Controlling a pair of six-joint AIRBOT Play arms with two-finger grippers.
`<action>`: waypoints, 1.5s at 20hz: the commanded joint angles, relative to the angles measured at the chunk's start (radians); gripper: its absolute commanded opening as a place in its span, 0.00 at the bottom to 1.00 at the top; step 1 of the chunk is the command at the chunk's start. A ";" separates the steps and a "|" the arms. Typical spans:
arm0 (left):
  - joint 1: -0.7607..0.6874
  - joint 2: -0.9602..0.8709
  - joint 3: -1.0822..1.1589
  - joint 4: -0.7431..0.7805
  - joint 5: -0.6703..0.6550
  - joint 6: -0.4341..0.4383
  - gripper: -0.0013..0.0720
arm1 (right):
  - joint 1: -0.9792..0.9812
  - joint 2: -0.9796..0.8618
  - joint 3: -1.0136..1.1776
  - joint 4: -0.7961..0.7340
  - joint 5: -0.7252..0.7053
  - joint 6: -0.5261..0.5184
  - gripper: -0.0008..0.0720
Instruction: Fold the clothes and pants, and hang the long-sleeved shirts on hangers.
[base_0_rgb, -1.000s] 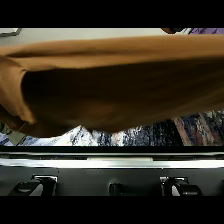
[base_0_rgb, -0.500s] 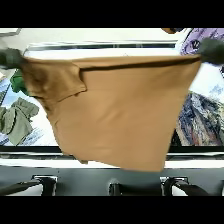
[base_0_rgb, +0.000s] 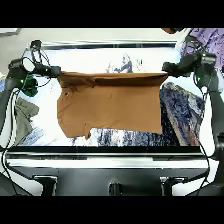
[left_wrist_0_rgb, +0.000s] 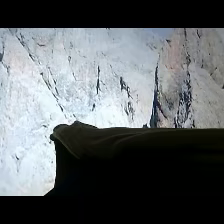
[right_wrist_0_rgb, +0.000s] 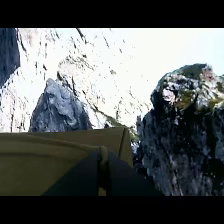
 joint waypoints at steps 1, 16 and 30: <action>0.002 -0.030 0.001 -0.006 0.047 0.029 0.04 | 0.000 -0.028 0.000 0.002 0.004 0.006 0.05; 0.014 -0.150 -0.001 0.016 -0.489 0.048 0.04 | 0.001 -0.192 -0.002 0.068 -0.468 0.004 0.05; 0.256 0.184 -0.236 -0.063 -0.542 -0.029 0.85 | -0.160 0.012 -0.088 0.121 -0.500 -0.155 0.57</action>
